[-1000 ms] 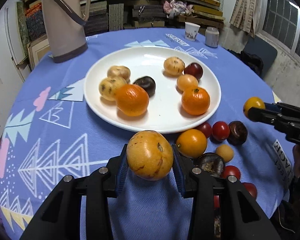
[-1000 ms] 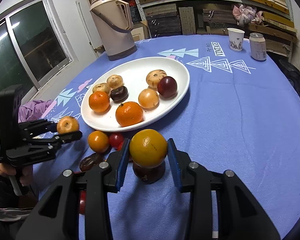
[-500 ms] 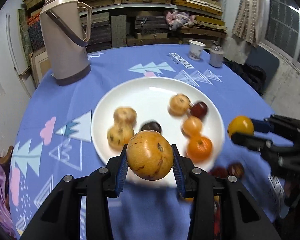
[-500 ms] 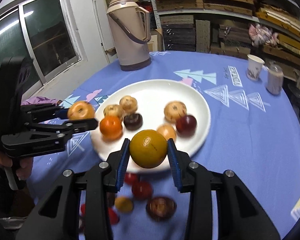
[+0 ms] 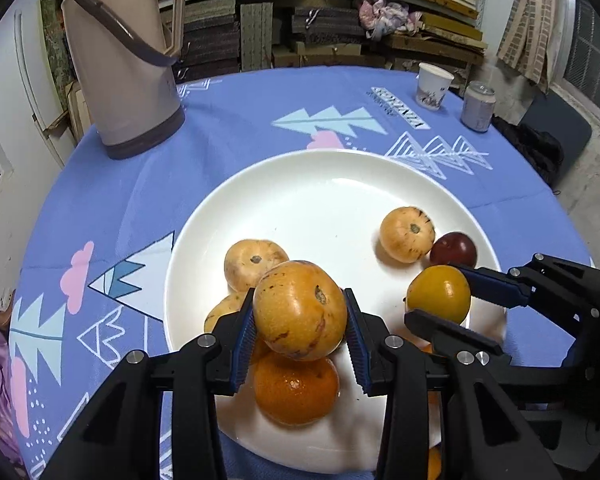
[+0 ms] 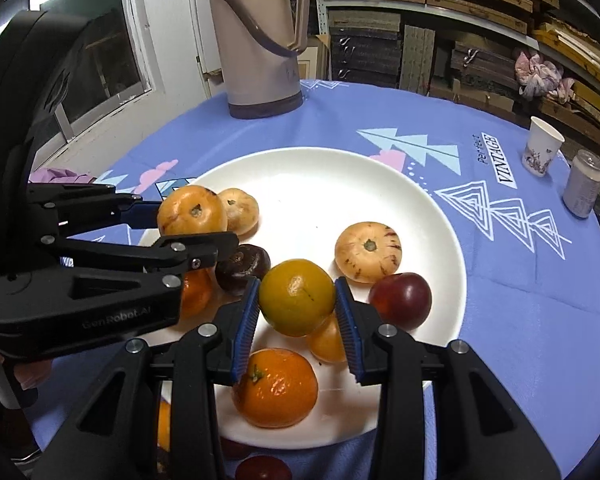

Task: Organize fruits
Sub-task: 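Lower both held fruits onto the white plate and open both tools, then grasp a dark red plum with the right tool while the left tool grasps a dark brown fruit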

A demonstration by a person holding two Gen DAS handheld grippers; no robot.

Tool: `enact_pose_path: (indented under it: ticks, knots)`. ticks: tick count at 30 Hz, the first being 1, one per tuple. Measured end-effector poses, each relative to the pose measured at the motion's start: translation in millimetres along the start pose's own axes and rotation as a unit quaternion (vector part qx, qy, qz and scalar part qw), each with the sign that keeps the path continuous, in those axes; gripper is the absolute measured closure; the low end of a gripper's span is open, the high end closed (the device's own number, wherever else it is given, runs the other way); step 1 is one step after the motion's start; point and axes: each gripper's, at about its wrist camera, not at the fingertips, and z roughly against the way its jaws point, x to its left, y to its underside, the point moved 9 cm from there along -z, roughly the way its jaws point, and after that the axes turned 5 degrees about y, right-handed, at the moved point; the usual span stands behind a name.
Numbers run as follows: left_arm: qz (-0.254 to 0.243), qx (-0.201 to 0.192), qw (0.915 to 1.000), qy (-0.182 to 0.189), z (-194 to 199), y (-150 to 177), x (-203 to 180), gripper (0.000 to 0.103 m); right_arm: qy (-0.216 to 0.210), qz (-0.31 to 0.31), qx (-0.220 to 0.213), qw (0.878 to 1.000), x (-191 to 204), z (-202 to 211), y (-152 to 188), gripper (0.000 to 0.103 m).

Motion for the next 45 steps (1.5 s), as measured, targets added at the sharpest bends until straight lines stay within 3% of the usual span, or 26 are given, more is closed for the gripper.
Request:
enact_pose_path:
  ticks: [6, 8, 12, 16, 24, 32, 39, 45]
  knots:
    - [-0.010, -0.016, 0.9997, -0.017, 17, 4, 3, 0.044, -0.006, -0.019, -0.023, 1.000, -11, 27, 6, 0.056]
    - [-0.013, -0.021, 0.9996, -0.017, 24, 6, 2, 0.043, -0.008, -0.026, -0.028, 0.999, -17, 41, 11, 0.053]
    - [-0.011, -0.031, 0.9994, -0.013, 43, 15, 0, 0.035, 0.003, -0.051, -0.046, 0.998, -34, 71, 25, 0.035]
    - [-0.015, -0.034, 0.9993, -0.009, 61, 35, -4, 0.033, 0.008, -0.066, -0.050, 0.997, -45, 94, 49, 0.030]
    - [-0.035, -0.025, 0.9991, -0.006, 87, 88, -13, 0.027, -0.029, -0.050, -0.034, 0.998, -22, 123, 101, 0.030]
    - [-0.014, -0.006, 0.9999, -0.004, 94, 132, -12, 0.023, -0.083, 0.000, -0.008, 0.997, 38, 134, 145, 0.030]
    - [0.010, 0.001, 0.9999, -0.004, 98, 153, -2, 0.016, -0.100, 0.030, 0.011, 0.994, 68, 129, 164, 0.032]
    - [0.021, 0.013, 0.9997, 0.001, 94, 163, 2, 0.016, -0.123, -0.015, 0.037, 0.992, 67, 113, 169, 0.037]
